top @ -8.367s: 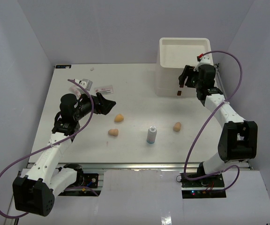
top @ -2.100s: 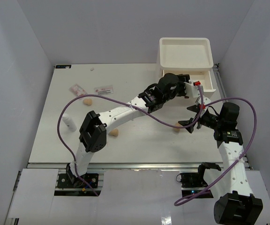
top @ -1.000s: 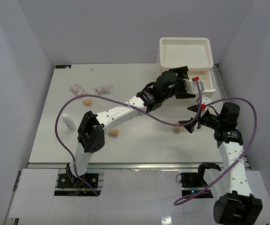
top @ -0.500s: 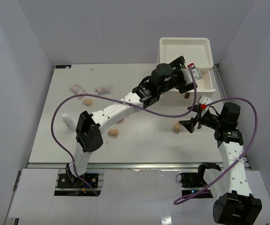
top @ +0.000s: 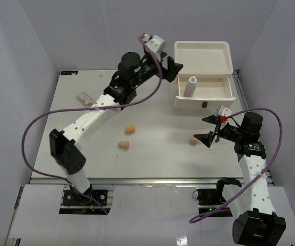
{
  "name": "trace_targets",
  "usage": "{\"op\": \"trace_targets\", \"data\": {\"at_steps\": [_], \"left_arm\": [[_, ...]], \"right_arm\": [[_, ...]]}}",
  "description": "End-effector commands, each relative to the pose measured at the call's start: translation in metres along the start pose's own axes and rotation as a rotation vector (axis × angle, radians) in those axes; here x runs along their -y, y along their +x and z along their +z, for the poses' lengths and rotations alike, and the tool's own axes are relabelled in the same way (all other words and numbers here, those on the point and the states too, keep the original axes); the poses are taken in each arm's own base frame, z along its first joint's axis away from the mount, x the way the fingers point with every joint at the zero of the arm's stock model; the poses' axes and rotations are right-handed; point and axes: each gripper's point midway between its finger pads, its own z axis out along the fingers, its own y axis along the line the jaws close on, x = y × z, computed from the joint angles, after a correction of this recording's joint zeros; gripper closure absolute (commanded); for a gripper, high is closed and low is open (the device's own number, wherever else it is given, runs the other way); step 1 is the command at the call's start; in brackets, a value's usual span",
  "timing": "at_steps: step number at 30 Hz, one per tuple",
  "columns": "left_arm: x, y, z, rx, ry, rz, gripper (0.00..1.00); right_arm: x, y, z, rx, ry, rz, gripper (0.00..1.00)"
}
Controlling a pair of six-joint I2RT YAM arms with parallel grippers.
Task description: Organize the makeup
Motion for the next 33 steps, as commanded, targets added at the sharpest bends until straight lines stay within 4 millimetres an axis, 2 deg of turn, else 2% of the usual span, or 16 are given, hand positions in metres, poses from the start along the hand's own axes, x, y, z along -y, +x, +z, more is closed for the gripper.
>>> {"op": "trace_targets", "data": {"at_steps": [1, 3, 5, 6, 7, 9, 10, 12, 14, 15, 17, 22, 25, 30, 33], "left_arm": [[-0.018, -0.038, -0.095, 0.044, -0.006, -0.300, 0.02], [-0.026, -0.028, -0.130, 0.035, -0.052, -0.332, 0.02], [-0.031, -0.020, -0.164, 0.025, -0.104, -0.342, 0.02], [-0.031, -0.022, -0.185, 0.037, -0.128, -0.335, 0.02], [-0.034, 0.003, -0.198, -0.014, -0.165, -0.348, 0.02], [-0.034, 0.014, -0.218, -0.033, -0.194, -0.347, 0.02], [-0.036, 0.033, -0.228, -0.072, -0.217, -0.351, 0.02], [-0.037, 0.064, -0.241, -0.138, -0.242, -0.357, 0.02], [-0.038, 0.083, -0.250, -0.173, -0.261, -0.354, 0.02], [-0.038, 0.092, -0.254, -0.188, -0.270, -0.348, 0.02], [-0.039, 0.102, -0.259, -0.207, -0.281, -0.343, 0.02], [-0.039, 0.117, -0.273, -0.223, -0.302, -0.323, 0.02], [-0.038, 0.121, -0.278, -0.218, -0.312, -0.323, 0.02], [-0.037, 0.130, -0.281, -0.224, -0.317, -0.334, 0.02], [-0.038, 0.131, -0.281, -0.224, -0.320, -0.334, 0.02]], "right_arm": [[-0.020, -0.015, 0.002, 0.081, -0.126, -0.018, 0.05], [-0.020, -0.016, 0.006, 0.081, -0.149, 0.022, 0.00], [-0.011, -0.029, 0.013, 0.074, -0.159, 0.050, 0.12], [-0.004, -0.033, 0.018, 0.051, -0.133, 0.068, 0.23], [-0.001, -0.042, 0.025, 0.035, -0.125, 0.068, 0.32], [0.014, -0.061, 0.037, 0.012, -0.084, 0.058, 0.44], [0.014, -0.072, 0.048, 0.004, -0.093, 0.074, 0.52], [0.011, -0.085, 0.068, -0.012, -0.114, 0.123, 0.55], [0.022, -0.108, 0.083, -0.011, -0.066, 0.130, 0.56], [0.024, -0.108, 0.093, -0.027, -0.047, 0.167, 0.56], [0.028, -0.127, 0.106, -0.013, -0.028, 0.183, 0.56], [0.062, -0.143, 0.137, -0.006, 0.119, 0.311, 0.57], [0.088, -0.141, 0.145, -0.005, 0.240, 0.394, 0.57], [0.108, -0.118, 0.150, -0.047, 0.423, 0.432, 0.57], [0.123, -0.104, 0.134, -0.080, 0.592, 0.404, 0.52]]}}
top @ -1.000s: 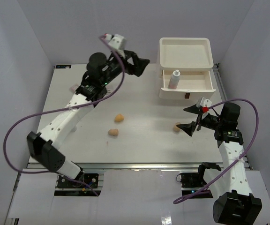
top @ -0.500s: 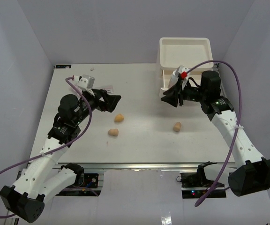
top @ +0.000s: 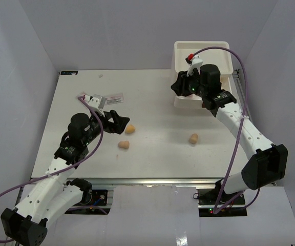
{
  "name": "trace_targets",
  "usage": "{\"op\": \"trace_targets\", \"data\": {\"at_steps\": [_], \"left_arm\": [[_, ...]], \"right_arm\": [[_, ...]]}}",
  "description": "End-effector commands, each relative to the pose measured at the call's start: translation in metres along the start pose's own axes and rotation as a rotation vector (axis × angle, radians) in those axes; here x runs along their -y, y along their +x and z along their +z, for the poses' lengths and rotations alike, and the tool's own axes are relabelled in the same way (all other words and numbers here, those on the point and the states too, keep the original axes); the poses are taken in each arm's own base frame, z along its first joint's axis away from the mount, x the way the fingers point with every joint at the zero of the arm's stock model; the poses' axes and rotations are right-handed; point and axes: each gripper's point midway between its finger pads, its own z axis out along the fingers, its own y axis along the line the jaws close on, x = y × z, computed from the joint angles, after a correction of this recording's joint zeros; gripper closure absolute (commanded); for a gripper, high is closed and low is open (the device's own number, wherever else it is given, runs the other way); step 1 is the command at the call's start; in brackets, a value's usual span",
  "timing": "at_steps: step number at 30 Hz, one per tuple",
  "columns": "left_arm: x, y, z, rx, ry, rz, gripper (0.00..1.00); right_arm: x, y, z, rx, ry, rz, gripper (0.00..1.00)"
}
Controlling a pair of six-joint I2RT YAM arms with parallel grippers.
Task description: Organize the makeup
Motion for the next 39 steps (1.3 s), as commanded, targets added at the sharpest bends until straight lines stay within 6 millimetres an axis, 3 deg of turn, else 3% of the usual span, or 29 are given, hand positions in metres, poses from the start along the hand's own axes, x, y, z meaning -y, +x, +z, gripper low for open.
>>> {"op": "trace_targets", "data": {"at_steps": [1, 4, 5, 10, 14, 17, 20, 21, 25, 27, 32, 36, 39], "left_arm": [[-0.004, -0.003, 0.000, 0.020, -0.014, 0.004, 0.02], [-0.005, -0.002, 0.001, 0.017, -0.014, -0.001, 0.02], [-0.005, -0.002, 0.002, 0.015, -0.013, -0.004, 0.02], [-0.005, 0.001, 0.004, 0.007, -0.006, -0.013, 0.02], [-0.005, 0.002, 0.004, 0.004, -0.007, -0.016, 0.02], [-0.005, 0.002, 0.004, 0.004, -0.009, -0.020, 0.02], [-0.008, 0.004, 0.004, -0.002, -0.027, -0.039, 0.02], [-0.011, 0.006, 0.005, -0.007, -0.039, -0.050, 0.02], [-0.027, 0.014, 0.004, -0.033, -0.134, -0.146, 0.03], [-0.042, 0.022, 0.000, -0.056, -0.215, -0.220, 0.05], [-0.072, 0.034, -0.020, -0.020, -0.437, -0.448, 0.08], [-0.100, 0.053, -0.044, 0.002, -0.698, -0.661, 0.08], [-0.120, 0.072, -0.065, -0.013, -0.881, -0.695, 0.08]], "right_arm": [[0.041, -0.020, -0.019, 0.098, 0.321, 0.004, 0.48], [0.059, -0.018, -0.037, 0.114, 0.438, -0.026, 0.18], [0.063, -0.018, -0.042, 0.122, 0.461, -0.035, 0.12], [0.075, -0.016, -0.066, 0.151, 0.552, -0.081, 0.02], [0.073, -0.015, -0.072, 0.166, 0.531, -0.091, 0.02], [0.047, -0.013, -0.069, 0.151, 0.334, -0.143, 0.02], [-0.007, 0.001, -0.070, 0.091, -0.050, -0.336, 0.03], [-0.043, 0.010, -0.077, 0.091, -0.280, -0.386, 0.06], [-0.105, 0.043, -0.115, 0.117, -0.739, -0.508, 0.10], [-0.109, 0.060, -0.126, 0.131, -0.805, -0.523, 0.10], [-0.098, 0.074, -0.140, 0.167, -0.775, -0.565, 0.10], [-0.092, 0.087, -0.141, 0.187, -0.776, -0.545, 0.10], [-0.085, 0.101, -0.140, 0.189, -0.763, -0.520, 0.10]]}}
